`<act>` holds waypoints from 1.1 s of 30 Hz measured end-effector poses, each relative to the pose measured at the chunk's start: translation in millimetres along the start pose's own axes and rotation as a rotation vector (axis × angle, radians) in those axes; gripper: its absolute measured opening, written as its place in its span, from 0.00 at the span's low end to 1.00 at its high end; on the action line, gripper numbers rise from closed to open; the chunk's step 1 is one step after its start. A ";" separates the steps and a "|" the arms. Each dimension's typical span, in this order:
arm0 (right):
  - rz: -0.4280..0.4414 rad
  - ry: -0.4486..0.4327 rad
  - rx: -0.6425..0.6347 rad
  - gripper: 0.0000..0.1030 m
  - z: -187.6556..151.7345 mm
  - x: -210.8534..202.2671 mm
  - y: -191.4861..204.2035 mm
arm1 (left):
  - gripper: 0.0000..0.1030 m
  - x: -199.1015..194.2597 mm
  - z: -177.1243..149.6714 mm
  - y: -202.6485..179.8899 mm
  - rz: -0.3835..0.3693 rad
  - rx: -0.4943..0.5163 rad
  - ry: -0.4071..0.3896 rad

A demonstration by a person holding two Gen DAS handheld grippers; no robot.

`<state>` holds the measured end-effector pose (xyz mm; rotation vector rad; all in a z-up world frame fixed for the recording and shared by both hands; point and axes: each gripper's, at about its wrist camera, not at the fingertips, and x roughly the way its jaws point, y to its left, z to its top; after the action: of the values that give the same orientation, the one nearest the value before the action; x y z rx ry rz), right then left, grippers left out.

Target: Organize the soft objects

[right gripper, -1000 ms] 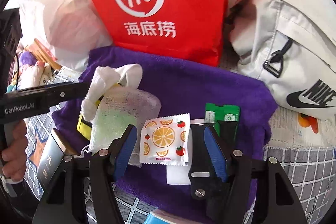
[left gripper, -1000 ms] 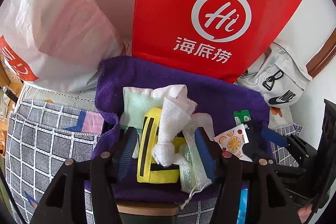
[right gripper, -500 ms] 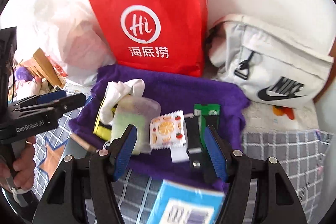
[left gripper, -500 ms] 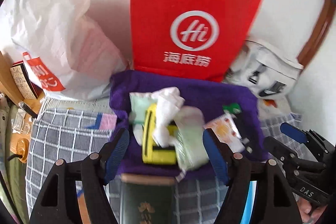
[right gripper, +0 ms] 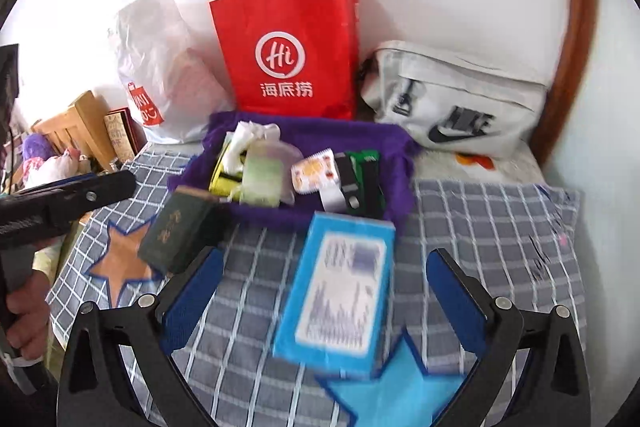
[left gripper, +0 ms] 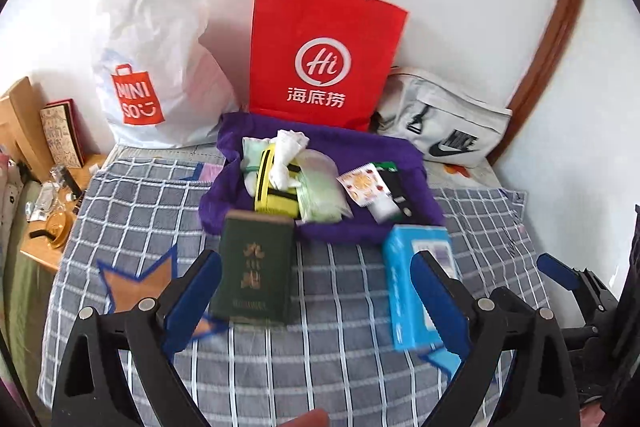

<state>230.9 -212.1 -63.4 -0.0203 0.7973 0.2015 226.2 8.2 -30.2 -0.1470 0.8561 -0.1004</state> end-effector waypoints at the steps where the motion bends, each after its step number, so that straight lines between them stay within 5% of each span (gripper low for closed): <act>1: -0.001 -0.004 0.006 0.98 -7.9 -9.5 0.0 | 0.94 -11.3 -8.6 -3.2 0.014 0.011 -0.016; 13: 0.021 -0.063 0.054 0.99 -83.1 -97.8 3.9 | 0.97 -90.6 -96.0 -16.6 0.049 -0.032 -0.065; 33: -0.007 -0.135 0.035 0.99 -121.5 -162.1 14.3 | 0.97 -151.3 -136.9 -40.3 0.130 0.019 -0.149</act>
<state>31.8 -237.4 -32.1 0.0235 0.6664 0.1806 22.7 -21.4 0.8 -0.0801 0.7135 0.0242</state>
